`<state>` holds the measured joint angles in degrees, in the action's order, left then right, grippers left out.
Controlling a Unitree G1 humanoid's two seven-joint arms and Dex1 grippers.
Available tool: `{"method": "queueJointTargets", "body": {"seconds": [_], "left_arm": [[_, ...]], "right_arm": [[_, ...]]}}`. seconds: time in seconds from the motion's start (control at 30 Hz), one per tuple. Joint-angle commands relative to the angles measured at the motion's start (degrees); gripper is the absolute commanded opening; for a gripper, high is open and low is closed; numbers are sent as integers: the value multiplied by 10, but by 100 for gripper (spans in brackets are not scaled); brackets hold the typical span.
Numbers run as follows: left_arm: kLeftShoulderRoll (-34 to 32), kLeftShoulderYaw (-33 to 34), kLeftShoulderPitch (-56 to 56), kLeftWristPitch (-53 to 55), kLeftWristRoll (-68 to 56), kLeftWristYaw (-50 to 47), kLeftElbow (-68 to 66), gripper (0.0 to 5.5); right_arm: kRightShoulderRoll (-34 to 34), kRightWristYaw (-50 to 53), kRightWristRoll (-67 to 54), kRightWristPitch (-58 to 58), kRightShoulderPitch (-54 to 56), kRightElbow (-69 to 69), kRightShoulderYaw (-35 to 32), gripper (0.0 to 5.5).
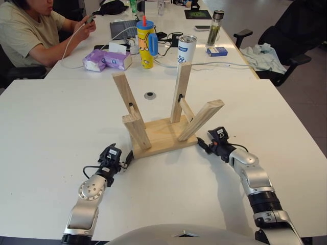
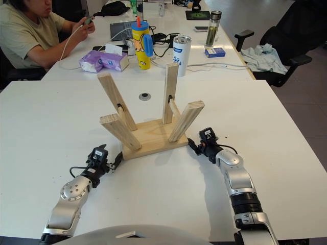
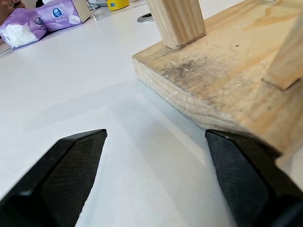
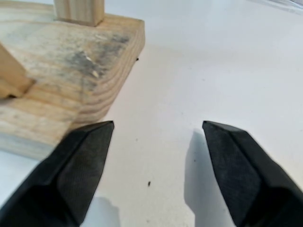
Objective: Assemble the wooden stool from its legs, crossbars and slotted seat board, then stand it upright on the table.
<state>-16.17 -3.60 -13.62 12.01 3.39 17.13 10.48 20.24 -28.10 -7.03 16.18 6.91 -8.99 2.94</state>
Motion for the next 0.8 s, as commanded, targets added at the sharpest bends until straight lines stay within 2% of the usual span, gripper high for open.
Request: {"method": "queueJointTargets", "body": {"seconds": [0.03,0.17,0.37,0.6,0.8], "left_arm": [[-8,-32,-3,36,-16,43,6,388],[1,-19,34,85,-126,90,101,388],[-41,10,119,203,-260,144,220,388],[-101,41,172,263,-326,172,261,388],[-122,42,174,270,-345,176,263,388]], "right_arm": [[-17,-32,-7,29,-34,50,47,350],[-10,-83,-62,89,-39,164,74,350],[8,-121,-170,233,17,271,44,350],[21,-115,-245,325,92,300,-35,350],[10,-102,-278,365,130,306,-93,350]]}}
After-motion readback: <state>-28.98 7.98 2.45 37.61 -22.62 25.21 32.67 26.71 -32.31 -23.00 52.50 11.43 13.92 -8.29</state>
